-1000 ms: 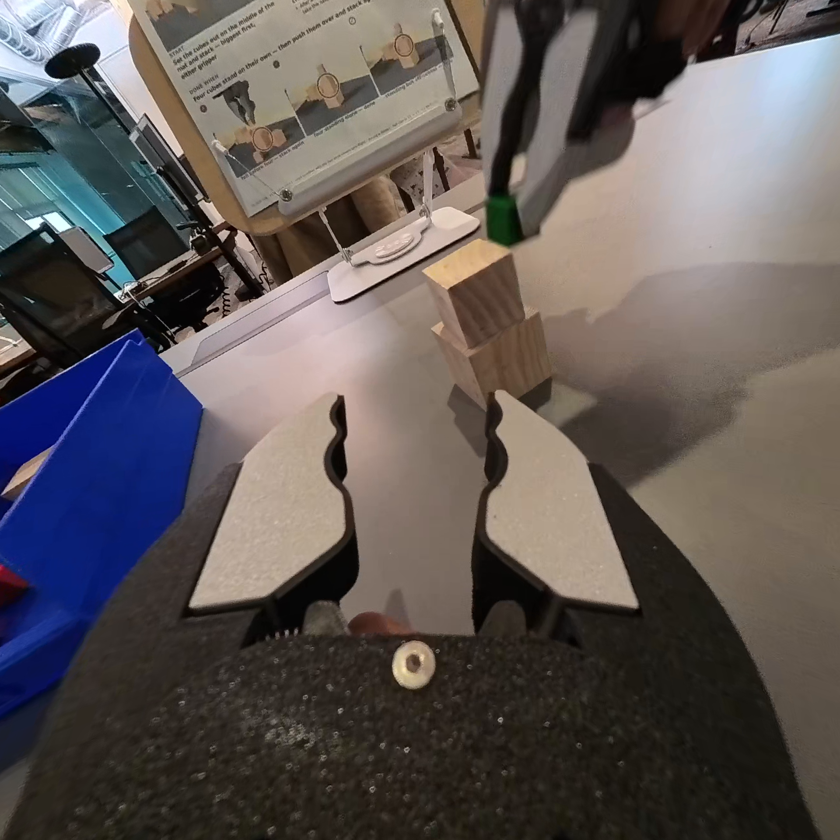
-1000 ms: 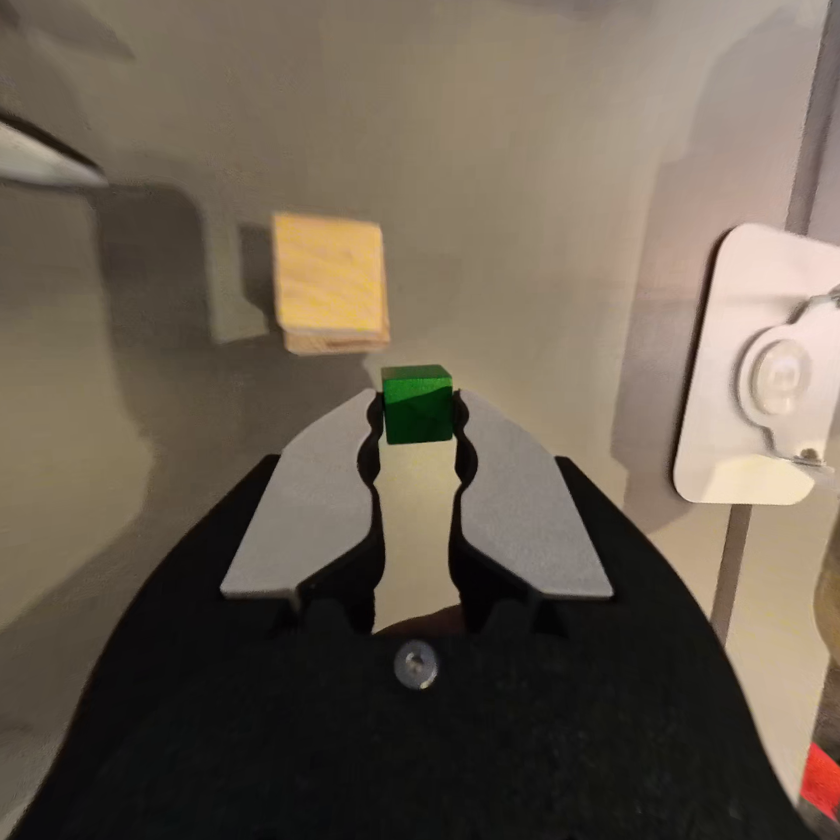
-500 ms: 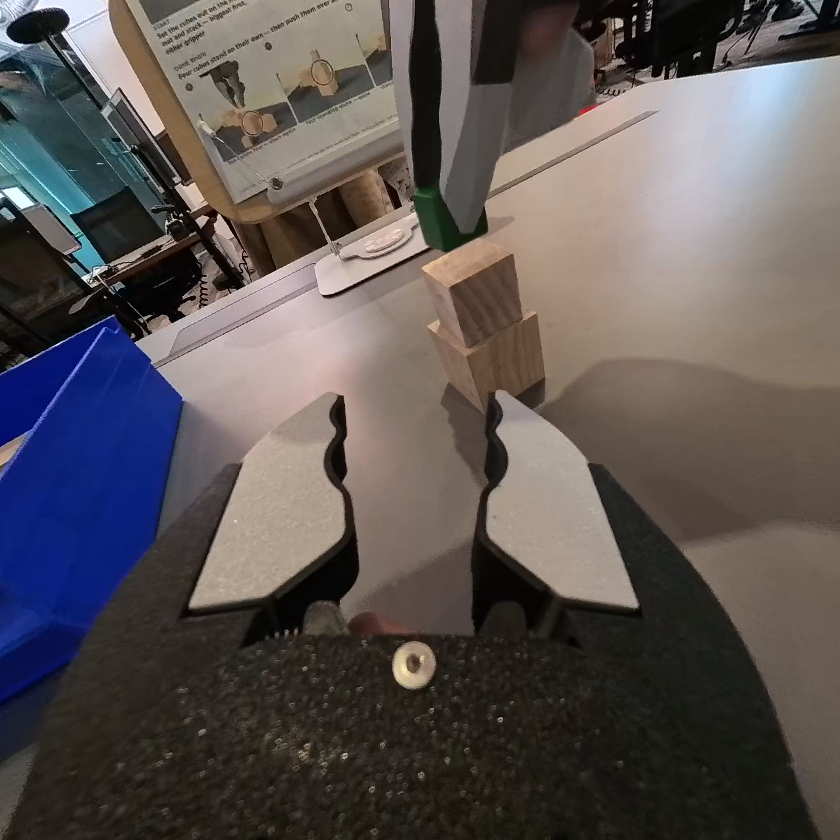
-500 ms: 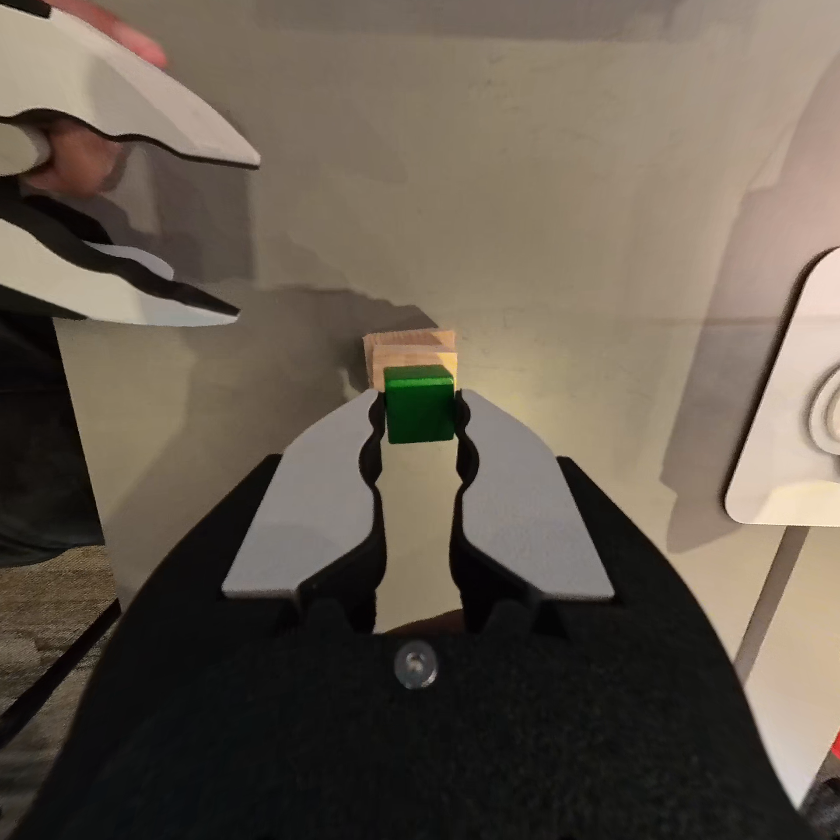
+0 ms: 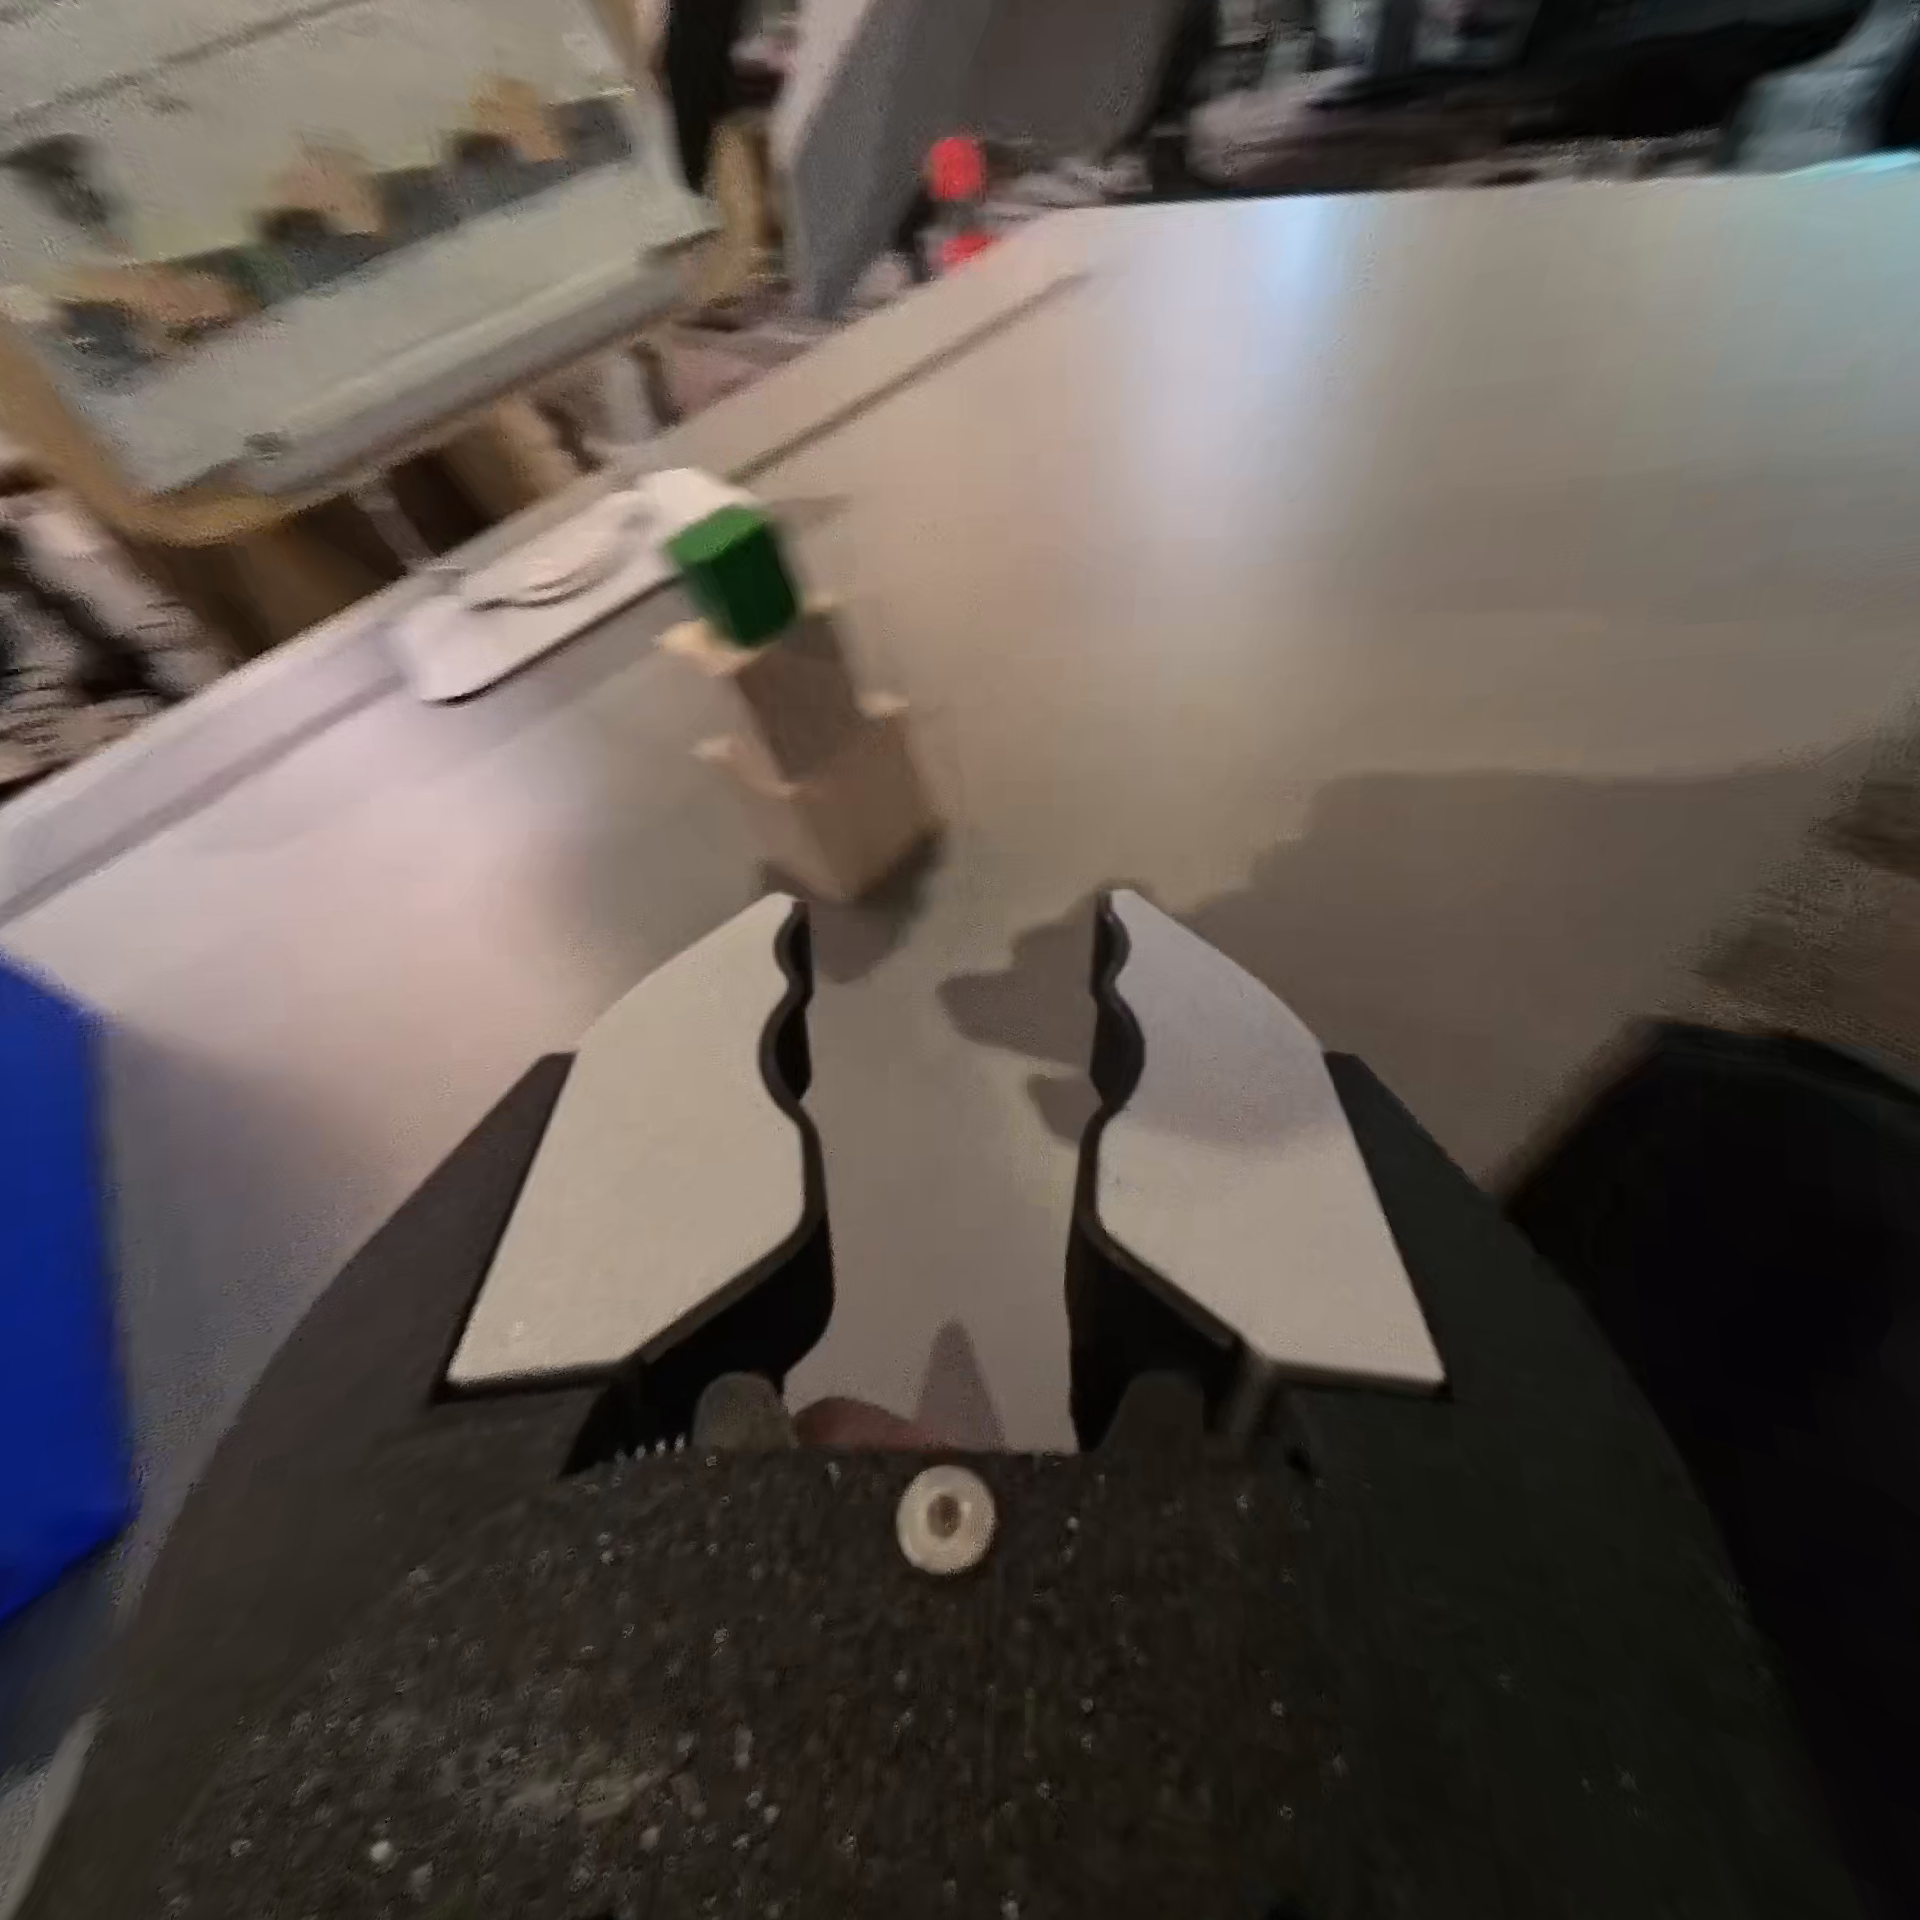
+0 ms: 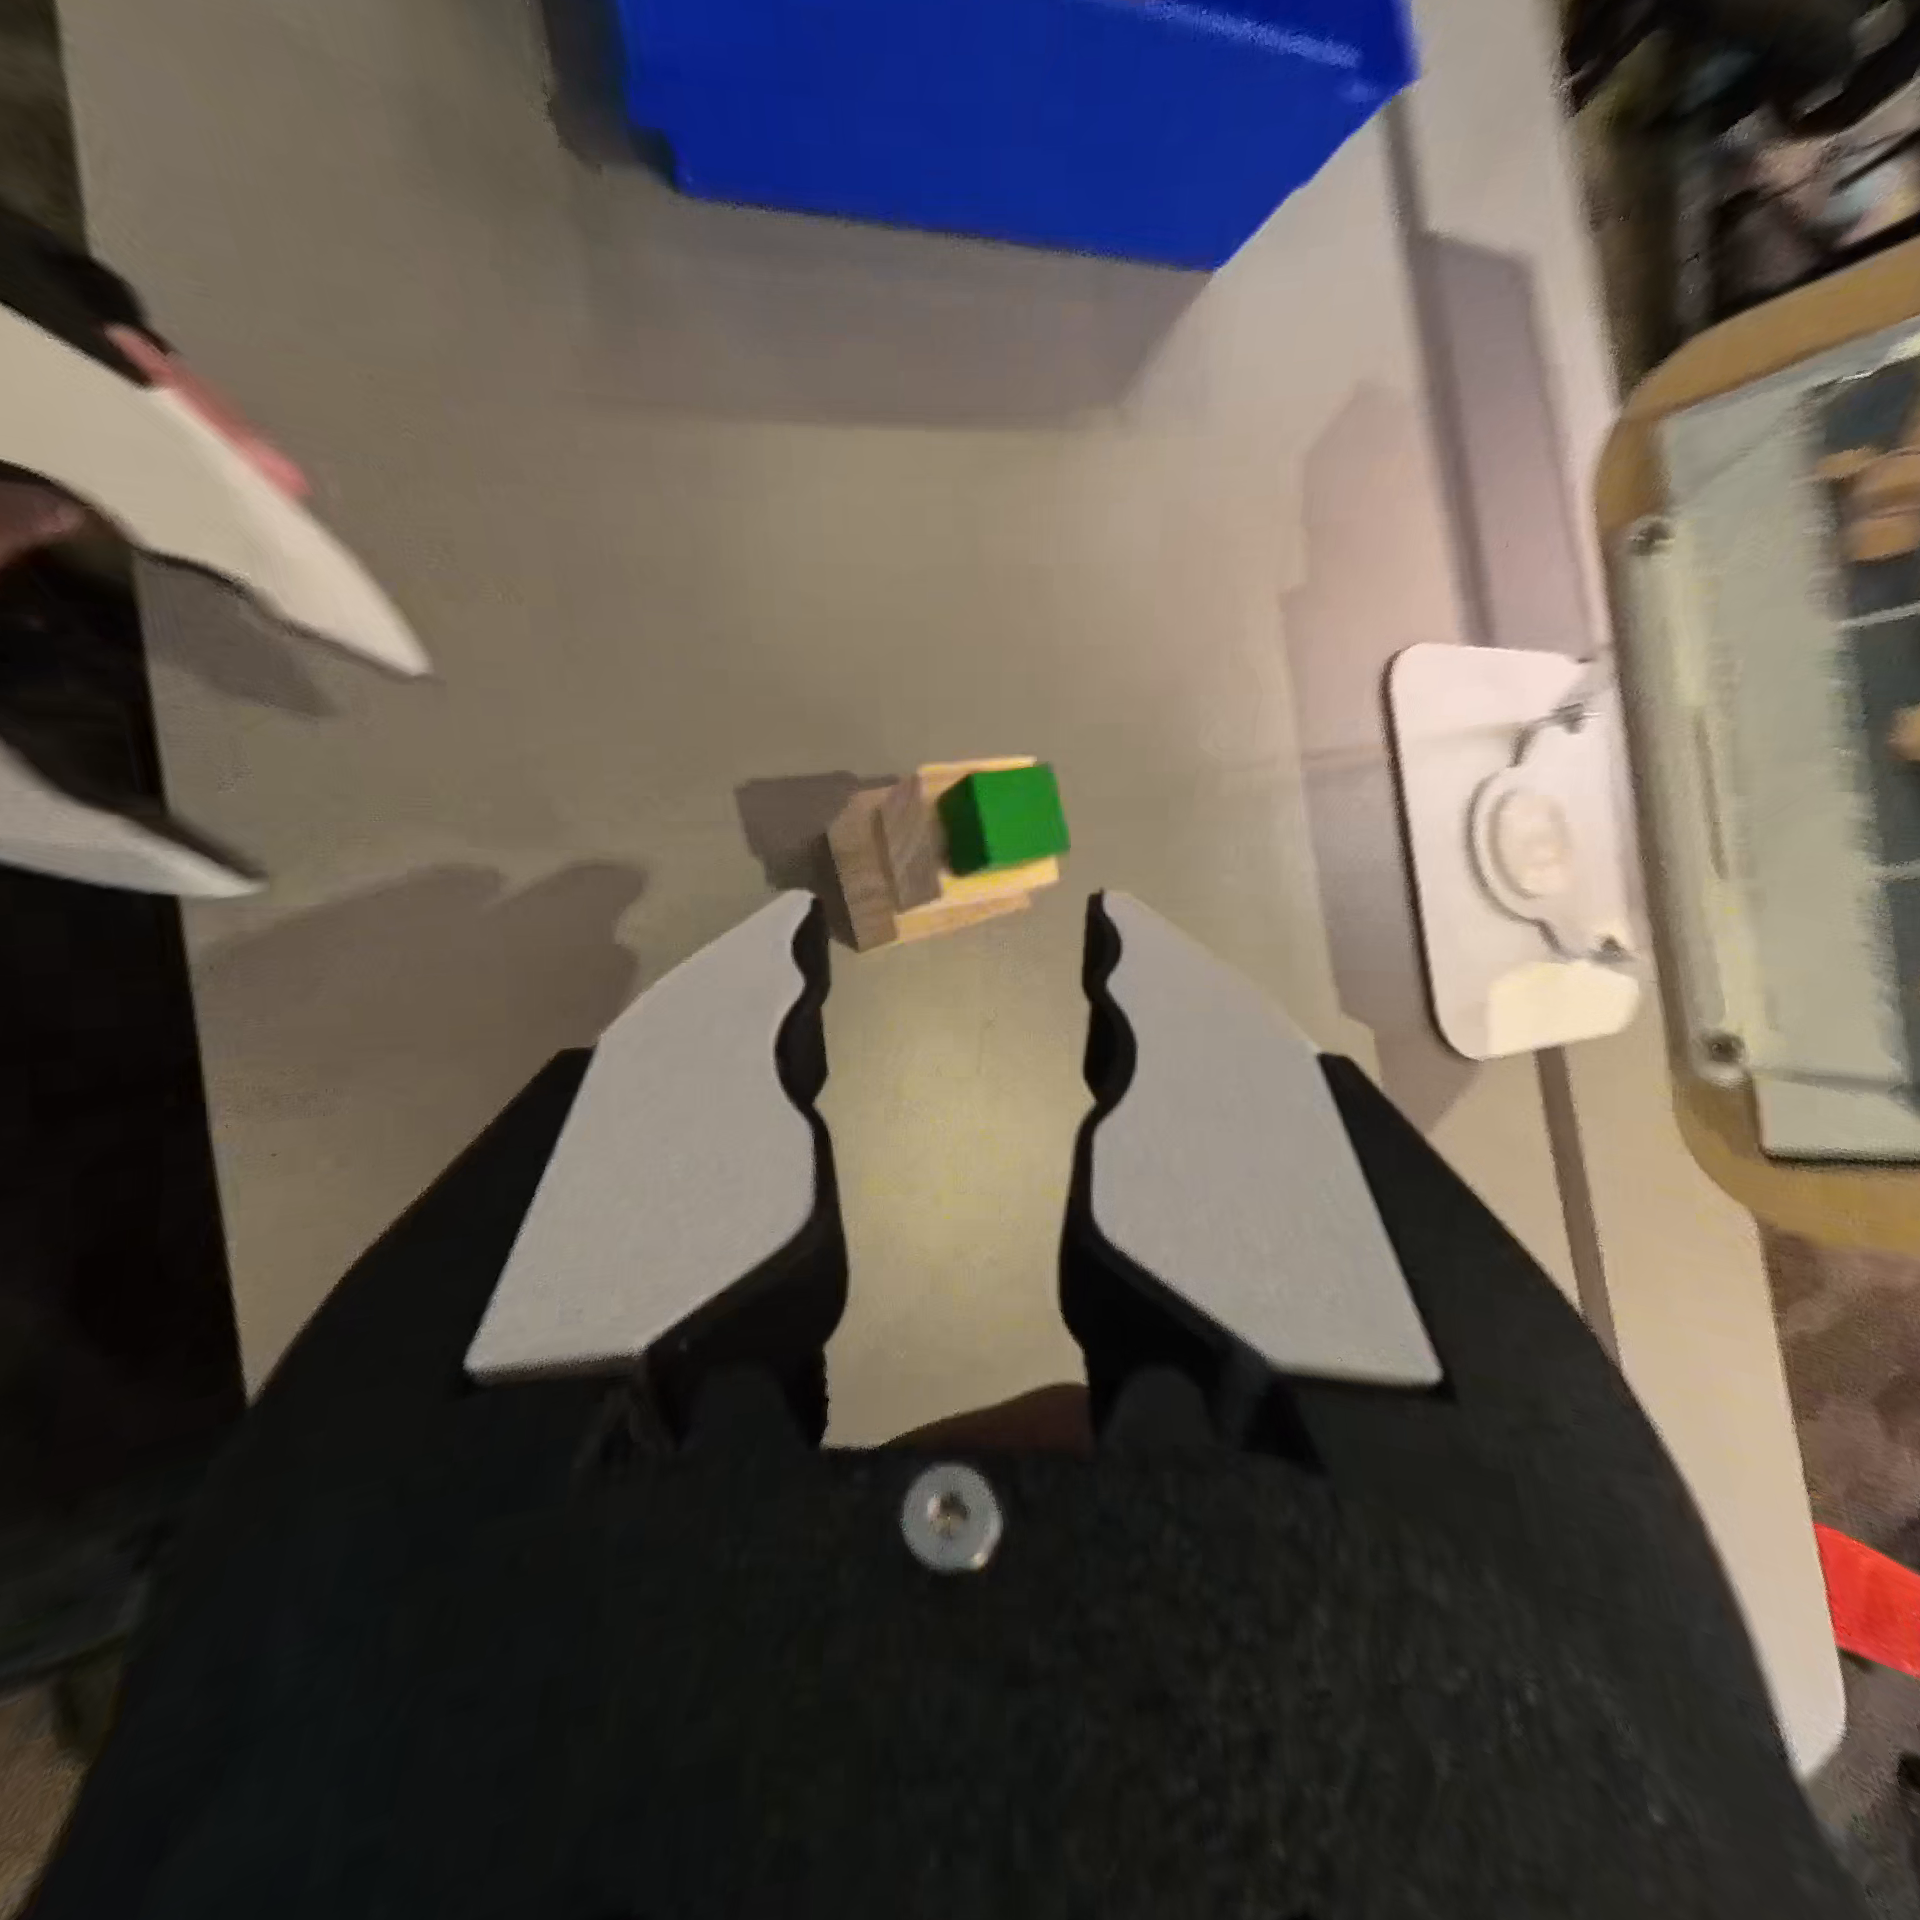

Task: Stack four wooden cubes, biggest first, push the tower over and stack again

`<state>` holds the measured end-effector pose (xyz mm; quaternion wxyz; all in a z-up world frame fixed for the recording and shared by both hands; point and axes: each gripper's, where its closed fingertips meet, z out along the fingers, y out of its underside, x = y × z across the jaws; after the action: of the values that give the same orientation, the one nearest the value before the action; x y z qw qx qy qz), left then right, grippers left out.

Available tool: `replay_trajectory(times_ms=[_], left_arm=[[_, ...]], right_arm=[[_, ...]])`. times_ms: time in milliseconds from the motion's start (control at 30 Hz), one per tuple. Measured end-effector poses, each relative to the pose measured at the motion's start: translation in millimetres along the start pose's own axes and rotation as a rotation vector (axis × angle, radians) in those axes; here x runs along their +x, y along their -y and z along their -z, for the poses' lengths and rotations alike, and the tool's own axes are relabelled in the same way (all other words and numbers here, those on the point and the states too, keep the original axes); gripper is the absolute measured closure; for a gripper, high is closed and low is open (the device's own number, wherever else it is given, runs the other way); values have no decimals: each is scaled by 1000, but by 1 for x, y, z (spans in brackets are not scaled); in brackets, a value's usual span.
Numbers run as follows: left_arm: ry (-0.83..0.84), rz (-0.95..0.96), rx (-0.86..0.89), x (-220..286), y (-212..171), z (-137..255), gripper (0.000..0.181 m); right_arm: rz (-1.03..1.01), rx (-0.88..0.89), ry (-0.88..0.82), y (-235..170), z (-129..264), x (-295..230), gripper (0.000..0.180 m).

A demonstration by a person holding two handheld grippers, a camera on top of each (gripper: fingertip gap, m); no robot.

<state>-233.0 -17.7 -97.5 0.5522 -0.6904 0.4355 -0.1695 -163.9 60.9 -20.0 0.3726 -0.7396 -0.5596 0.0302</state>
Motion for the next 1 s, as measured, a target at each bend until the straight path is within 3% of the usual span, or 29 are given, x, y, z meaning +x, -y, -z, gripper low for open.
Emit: replay_trajectory(times_ms=[33, 100, 167, 300, 400, 567, 633, 767, 867, 1000], left_arm=[[-91, -8, -3, 24, 2, 15, 129], [-290, -62, -80, 80, -14, 40, 139], [-418, -143, -223, 126, -54, 52, 135], [-435, -319, -450, 163, -134, 38, 130], [-415, -307, -557, 166, -166, 10, 132], [-391, -263, -654, 153, -197, -32, 138], [-391, -296, -690, 155, -208, -40, 125], [-398, -344, -734, 161, -212, -50, 126], [-415, -360, -793, 165, -217, -47, 150], [-392, -396, -825, 167, -216, -43, 153]], right_arm=[[4, 32, -43, -6, 12, -11, 133], [6, 78, -99, -21, 30, -39, 133], [-8, 97, -117, -39, 40, -66, 134], [-62, 101, -113, -73, 42, -103, 133], [-93, 100, -93, -93, 41, -113, 135], [-125, 85, -137, -120, 56, -108, 135], [-149, 135, -118, -121, 63, -113, 136], [-162, 154, -139, -130, 75, -113, 136], [-168, 188, -139, -130, 84, -115, 137], [-151, 188, -163, -127, 91, -114, 138]])
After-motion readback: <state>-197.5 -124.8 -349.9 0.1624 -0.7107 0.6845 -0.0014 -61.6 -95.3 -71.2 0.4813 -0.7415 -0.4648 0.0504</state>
